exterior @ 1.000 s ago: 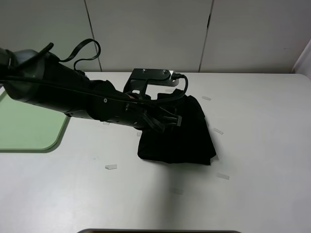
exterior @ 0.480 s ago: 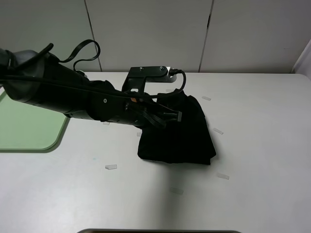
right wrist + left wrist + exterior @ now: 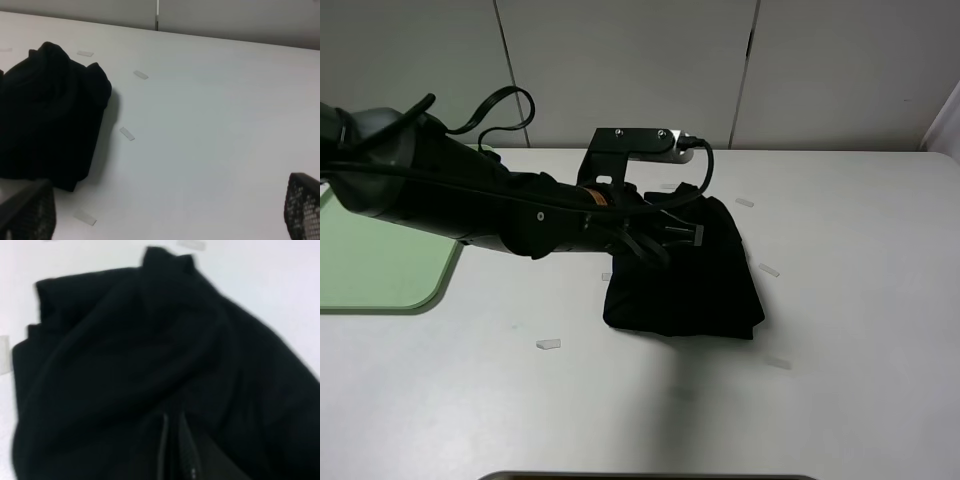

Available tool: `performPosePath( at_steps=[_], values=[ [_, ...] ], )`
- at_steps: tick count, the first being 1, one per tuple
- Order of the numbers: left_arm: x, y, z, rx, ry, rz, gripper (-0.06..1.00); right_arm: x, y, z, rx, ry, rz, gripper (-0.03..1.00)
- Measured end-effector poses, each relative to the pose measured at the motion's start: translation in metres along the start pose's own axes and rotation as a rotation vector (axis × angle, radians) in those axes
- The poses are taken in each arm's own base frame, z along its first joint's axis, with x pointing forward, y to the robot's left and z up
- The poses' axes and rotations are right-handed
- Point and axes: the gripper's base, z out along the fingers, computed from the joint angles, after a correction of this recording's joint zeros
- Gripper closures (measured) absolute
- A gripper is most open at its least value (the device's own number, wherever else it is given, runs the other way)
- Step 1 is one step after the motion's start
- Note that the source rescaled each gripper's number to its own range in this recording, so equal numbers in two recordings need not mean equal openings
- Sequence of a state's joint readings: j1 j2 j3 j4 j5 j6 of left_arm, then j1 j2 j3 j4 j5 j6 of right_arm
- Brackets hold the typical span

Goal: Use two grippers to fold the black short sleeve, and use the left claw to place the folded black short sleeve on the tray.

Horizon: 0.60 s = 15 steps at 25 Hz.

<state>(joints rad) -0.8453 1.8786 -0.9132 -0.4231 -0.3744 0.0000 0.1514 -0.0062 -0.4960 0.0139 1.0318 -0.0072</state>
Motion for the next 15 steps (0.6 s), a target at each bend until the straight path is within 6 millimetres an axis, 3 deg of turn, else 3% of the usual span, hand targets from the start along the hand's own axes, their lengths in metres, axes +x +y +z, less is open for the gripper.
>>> performPosePath(
  at_steps=[7,11,15],
  values=[
    [0.006,-0.024,-0.003,0.054,-0.042,0.045,0.94,0.000,0.000,0.000,0.000,0.000,0.000,-0.03],
    [0.005,-0.027,-0.004,0.062,-0.070,0.055,0.94,0.000,0.000,0.000,0.000,0.000,0.000,-0.03],
    [0.003,-0.025,-0.004,0.052,-0.113,0.135,0.87,0.000,0.000,0.000,0.000,0.000,0.000,-0.03]
  ],
)
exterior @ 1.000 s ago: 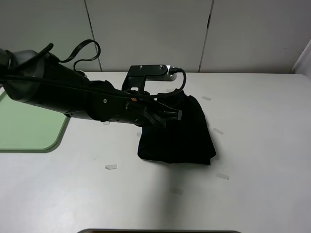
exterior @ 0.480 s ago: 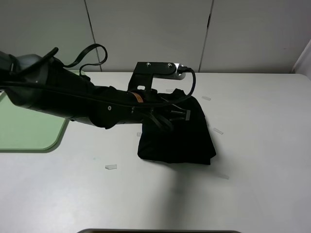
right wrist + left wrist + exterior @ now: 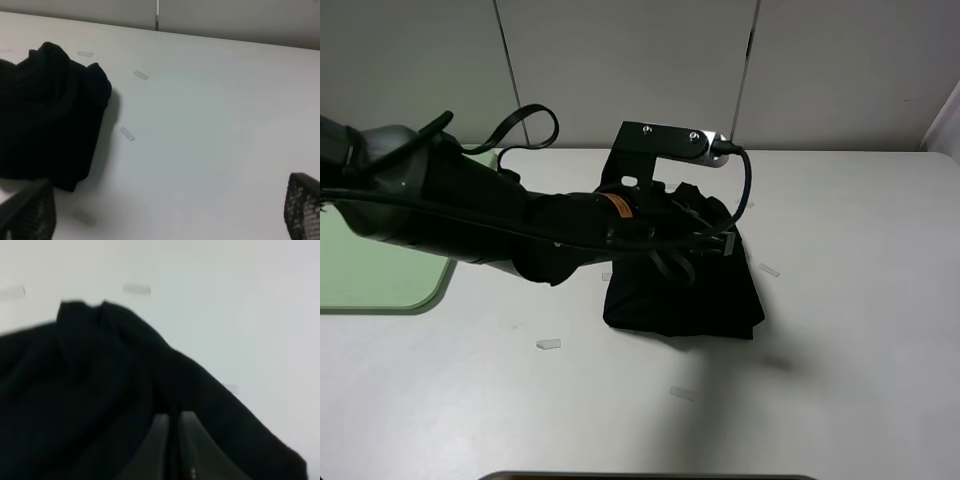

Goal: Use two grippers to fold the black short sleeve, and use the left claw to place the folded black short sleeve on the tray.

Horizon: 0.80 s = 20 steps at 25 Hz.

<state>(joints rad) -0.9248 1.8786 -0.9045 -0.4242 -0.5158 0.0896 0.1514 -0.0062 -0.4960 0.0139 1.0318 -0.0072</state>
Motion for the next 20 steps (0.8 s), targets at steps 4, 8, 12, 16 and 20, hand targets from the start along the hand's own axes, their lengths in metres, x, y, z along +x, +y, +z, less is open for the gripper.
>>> performPosePath(
  at_steps=[4,8,12,16,20],
  values=[
    [0.011,0.011,-0.003,-0.050,0.007,0.127,0.76,0.000,0.000,0.000,0.000,0.000,0.000,-0.03],
    [0.026,0.030,-0.012,-0.152,-0.028,0.212,0.71,0.000,0.000,0.000,-0.001,0.000,0.001,-0.03],
    [0.024,0.041,-0.022,-0.246,-0.196,0.369,0.45,0.000,0.000,0.000,-0.001,0.000,0.001,-0.03],
    [0.015,0.047,-0.030,-0.289,-0.341,0.443,0.08,0.000,0.000,0.000,0.000,0.000,0.000,-0.03],
    [0.014,0.057,-0.030,-0.318,-0.342,0.407,-0.02,0.000,0.000,0.000,0.000,0.000,0.000,-0.03]
  ],
)
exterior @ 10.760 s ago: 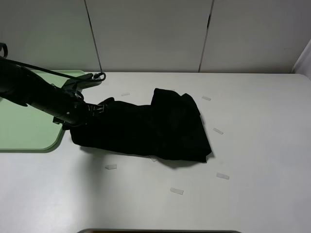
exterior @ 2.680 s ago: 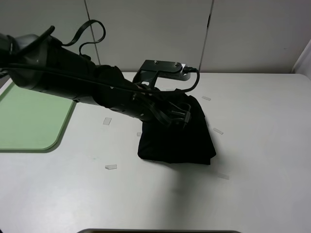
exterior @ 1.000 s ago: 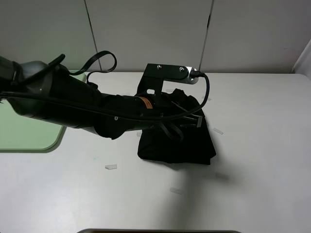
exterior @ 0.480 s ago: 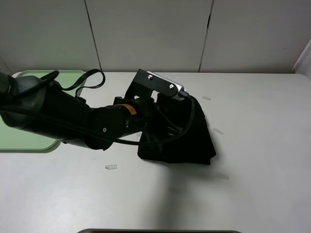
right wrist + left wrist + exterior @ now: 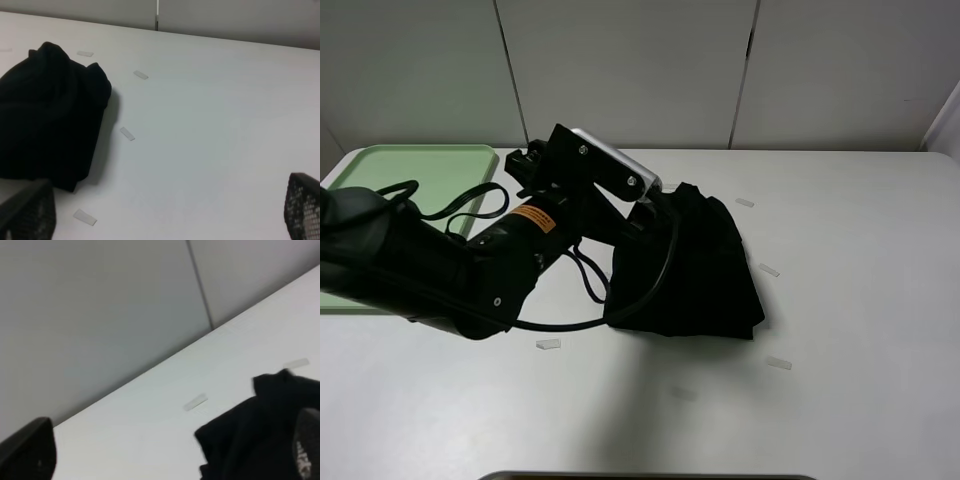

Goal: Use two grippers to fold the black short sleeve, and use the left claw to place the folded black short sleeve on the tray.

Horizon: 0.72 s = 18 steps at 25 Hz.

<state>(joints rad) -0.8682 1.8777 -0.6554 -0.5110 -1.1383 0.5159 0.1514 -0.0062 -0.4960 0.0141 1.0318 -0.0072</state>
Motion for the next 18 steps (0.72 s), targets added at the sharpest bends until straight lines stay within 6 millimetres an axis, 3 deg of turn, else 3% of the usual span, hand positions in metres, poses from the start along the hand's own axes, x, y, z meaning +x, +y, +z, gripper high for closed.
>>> performPosePath(
  at_steps=[7,12,18],
  values=[
    [0.021,0.011,0.005,-0.026,0.144,-0.070,-0.03,0.000,0.000,0.000,0.000,0.000,0.001,-0.03],
    [0.048,-0.009,0.015,0.086,0.184,-0.085,-0.03,0.000,0.000,0.000,0.000,0.000,0.001,-0.03],
    [0.058,-0.031,0.030,0.218,0.158,-0.061,-0.03,0.000,0.000,0.000,0.000,0.000,0.001,-0.03]
  ],
)
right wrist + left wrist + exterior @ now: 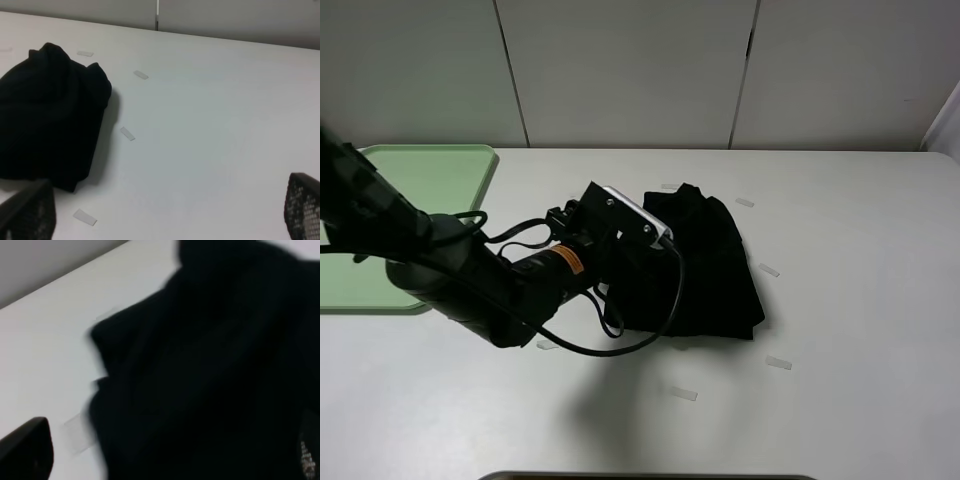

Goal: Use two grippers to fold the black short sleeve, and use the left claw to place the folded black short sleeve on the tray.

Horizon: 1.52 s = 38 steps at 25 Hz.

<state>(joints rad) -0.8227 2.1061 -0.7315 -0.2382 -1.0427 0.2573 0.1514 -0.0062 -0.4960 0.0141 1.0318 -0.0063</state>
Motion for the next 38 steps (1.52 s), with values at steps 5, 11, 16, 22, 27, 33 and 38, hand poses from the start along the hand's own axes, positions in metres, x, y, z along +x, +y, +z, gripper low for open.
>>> performPosePath(
  at_steps=[5,11,16,22,27,33,38],
  values=[
    [-0.007,-0.017,0.005,0.123,-0.064,0.086,-0.03,0.000,0.000,0.000,0.000,0.000,0.000,-0.03],
    [-0.008,-0.029,0.006,0.236,-0.114,0.173,-0.03,0.000,0.000,0.000,0.000,0.000,0.000,-0.03],
    [0.007,-0.042,0.017,0.323,-0.133,0.234,-0.03,0.000,0.000,0.000,0.000,0.000,0.000,-0.03],
    [0.008,-0.049,0.031,0.358,-0.167,0.248,-0.03,0.000,0.000,0.000,0.000,0.000,0.000,-0.03],
    [0.003,-0.050,0.032,0.356,-0.210,0.242,-0.03,0.000,0.000,0.000,0.000,0.000,0.000,-0.03],
    [-0.018,-0.039,0.030,0.251,-0.259,0.171,-0.03,0.000,0.000,0.000,0.000,0.000,0.000,-0.03],
    [-0.029,-0.027,0.030,0.154,-0.284,0.113,-0.03,0.000,0.000,0.000,0.000,0.000,0.000,-0.03]
  ],
)
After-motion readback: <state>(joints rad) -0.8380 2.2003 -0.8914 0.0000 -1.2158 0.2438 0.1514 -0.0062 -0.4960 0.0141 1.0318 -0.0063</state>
